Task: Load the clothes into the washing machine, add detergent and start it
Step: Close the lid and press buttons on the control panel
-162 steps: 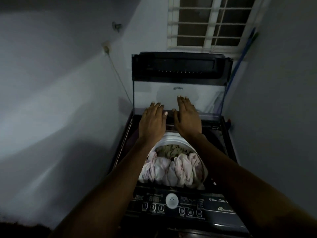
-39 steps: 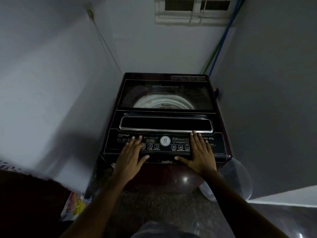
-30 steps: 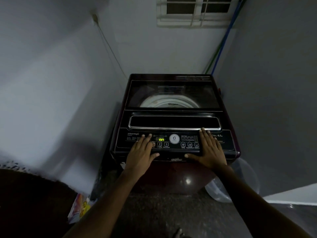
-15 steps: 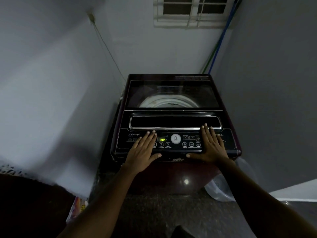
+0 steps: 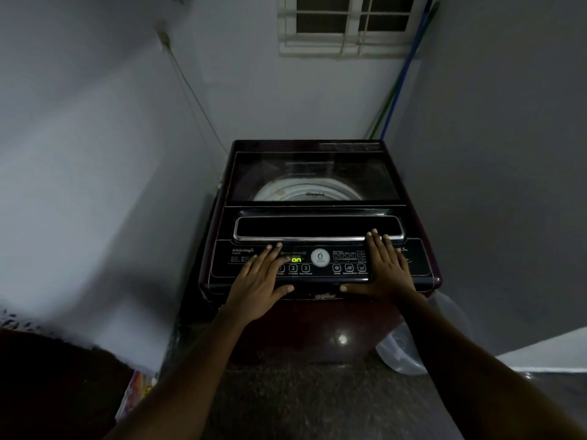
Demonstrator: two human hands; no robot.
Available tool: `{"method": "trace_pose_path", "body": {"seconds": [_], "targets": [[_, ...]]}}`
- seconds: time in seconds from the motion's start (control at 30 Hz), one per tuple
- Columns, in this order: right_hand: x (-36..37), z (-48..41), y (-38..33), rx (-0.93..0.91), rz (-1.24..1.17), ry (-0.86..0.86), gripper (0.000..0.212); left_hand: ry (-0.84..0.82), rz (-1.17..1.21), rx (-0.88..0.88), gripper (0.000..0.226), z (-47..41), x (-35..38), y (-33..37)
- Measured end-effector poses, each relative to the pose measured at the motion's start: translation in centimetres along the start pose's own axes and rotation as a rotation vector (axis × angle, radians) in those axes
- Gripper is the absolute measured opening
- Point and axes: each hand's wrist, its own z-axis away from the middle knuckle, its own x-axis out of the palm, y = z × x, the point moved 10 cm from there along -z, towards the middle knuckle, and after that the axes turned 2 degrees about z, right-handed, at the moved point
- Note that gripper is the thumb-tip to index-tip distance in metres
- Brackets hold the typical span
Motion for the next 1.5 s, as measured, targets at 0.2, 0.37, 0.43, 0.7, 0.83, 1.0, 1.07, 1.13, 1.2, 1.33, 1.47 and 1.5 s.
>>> {"method": "trace_pose_path", "body": {"seconds": [0.2, 0.37, 0.43, 0.7, 0.83, 1.0, 1.07, 1.13, 1.2, 1.33, 1.47, 1.5], "targets": [[-0.27, 0.09, -0.16, -0.005, -0.016, 0.011, 0.146, 0.022, 0.0, 0.012, 0.07, 0.05, -0.26, 0.17], [-0.31, 0.05, -0.18, 0.001, -0.023, 0.014, 0.148, 0.035, -0.03, 0.029, 0.06, 0.1, -0.13, 0.22], [-0.34, 0.03, -0.11, 0.004, -0.021, 0.017, 0.148, 0.039, -0.043, 0.035, 0.058, 0.11, -0.1, 0.24], [-0.38, -0.08, -0.11, -0.002, -0.024, 0.015, 0.148, 0.054, -0.064, 0.044, 0.054, 0.11, -0.26, 0.4], [-0.32, -0.02, -0.06, -0.002, -0.023, 0.023, 0.147, 0.063, -0.08, 0.052, 0.055, 0.13, -0.23, 0.53], [-0.29, -0.09, -0.02, 0.002, -0.028, 0.015, 0.146, 0.045, -0.088, 0.07, 0.055, -0.11, -0.11, 0.43], [-0.2, -0.02, -0.05, 0.001, -0.031, 0.007, 0.146, 0.044, -0.098, 0.076, 0.055, -0.03, -0.07, 0.55], [-0.12, 0.03, -0.04, 0.001, -0.032, 0.008, 0.146, 0.045, -0.109, 0.077, 0.055, 0.11, 0.01, 0.61], [-0.15, 0.04, -0.07, -0.002, -0.033, 0.01, 0.146, 0.046, -0.104, 0.075, 0.055, 0.14, 0.02, 0.61], [-0.2, 0.04, -0.12, -0.003, -0.03, 0.013, 0.147, 0.05, -0.085, 0.067, 0.055, 0.1, -0.1, 0.59], [-0.37, -0.01, -0.07, 0.002, -0.025, 0.03, 0.147, 0.055, -0.105, 0.066, 0.057, 0.21, -0.1, 0.69], [-0.39, 0.01, -0.07, 0.001, -0.024, 0.032, 0.147, 0.053, -0.103, 0.067, 0.057, 0.22, -0.1, 0.72]]}}
